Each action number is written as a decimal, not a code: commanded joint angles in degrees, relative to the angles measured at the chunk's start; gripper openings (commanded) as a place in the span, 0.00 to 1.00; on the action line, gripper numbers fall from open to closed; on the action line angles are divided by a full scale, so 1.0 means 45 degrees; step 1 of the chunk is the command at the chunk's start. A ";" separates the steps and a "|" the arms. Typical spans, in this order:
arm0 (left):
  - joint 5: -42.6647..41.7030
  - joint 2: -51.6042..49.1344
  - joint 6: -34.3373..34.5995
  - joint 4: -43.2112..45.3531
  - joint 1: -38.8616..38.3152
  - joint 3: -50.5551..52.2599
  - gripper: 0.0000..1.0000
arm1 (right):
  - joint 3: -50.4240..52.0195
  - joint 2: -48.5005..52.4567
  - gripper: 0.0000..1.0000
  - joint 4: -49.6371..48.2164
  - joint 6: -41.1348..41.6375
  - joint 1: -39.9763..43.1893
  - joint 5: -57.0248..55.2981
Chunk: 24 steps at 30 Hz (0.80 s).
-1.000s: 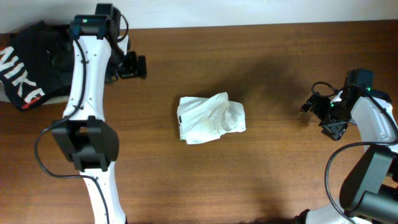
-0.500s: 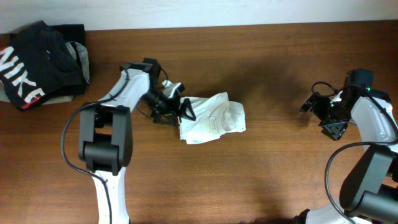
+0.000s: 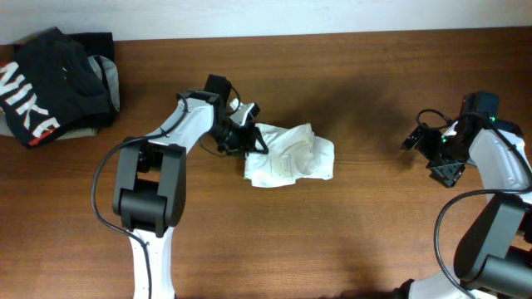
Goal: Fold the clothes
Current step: 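Grasp the folded white bundle with the left gripper, then carry the bundle left and place it on the NIKE garment stack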
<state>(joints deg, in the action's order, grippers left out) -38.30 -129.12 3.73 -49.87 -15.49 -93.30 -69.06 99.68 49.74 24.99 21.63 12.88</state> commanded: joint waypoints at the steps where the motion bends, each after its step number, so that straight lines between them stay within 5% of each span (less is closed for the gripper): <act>1: 0.1064 -0.0282 -0.0058 0.0044 -0.0335 0.0155 0.10 | -0.0024 -0.0214 0.99 0.0024 -0.0078 0.0044 -0.0155; 2: 0.1195 -0.0282 -0.0058 0.0044 -0.0335 0.0151 0.01 | -0.0024 -0.0214 0.99 0.0024 -0.0078 0.0044 -0.0155; 7: 0.1248 -0.0277 -0.0068 0.0024 0.1098 -0.0044 0.01 | -0.0024 -0.0214 0.99 0.0024 -0.0078 0.0044 -0.0155; 11: 0.3269 -0.0277 -0.0748 -0.0049 0.2118 -0.0452 0.01 | -0.0024 -0.0214 0.99 0.0024 -0.0078 0.0044 -0.0160; 17: 0.3818 -0.0277 -0.0933 -0.0845 0.3206 -0.4197 0.01 | -0.0029 -0.0214 0.99 0.0024 -0.0078 0.0044 -0.0160; 24: 0.7475 -0.0277 -0.1919 -0.0117 0.4532 -0.5493 0.01 | -0.0024 -0.0214 0.99 0.0024 -0.0083 0.0044 -0.0155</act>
<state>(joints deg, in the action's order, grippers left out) -10.52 -130.08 -2.44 -52.80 1.50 -115.81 -69.06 99.68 49.76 25.02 21.63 12.88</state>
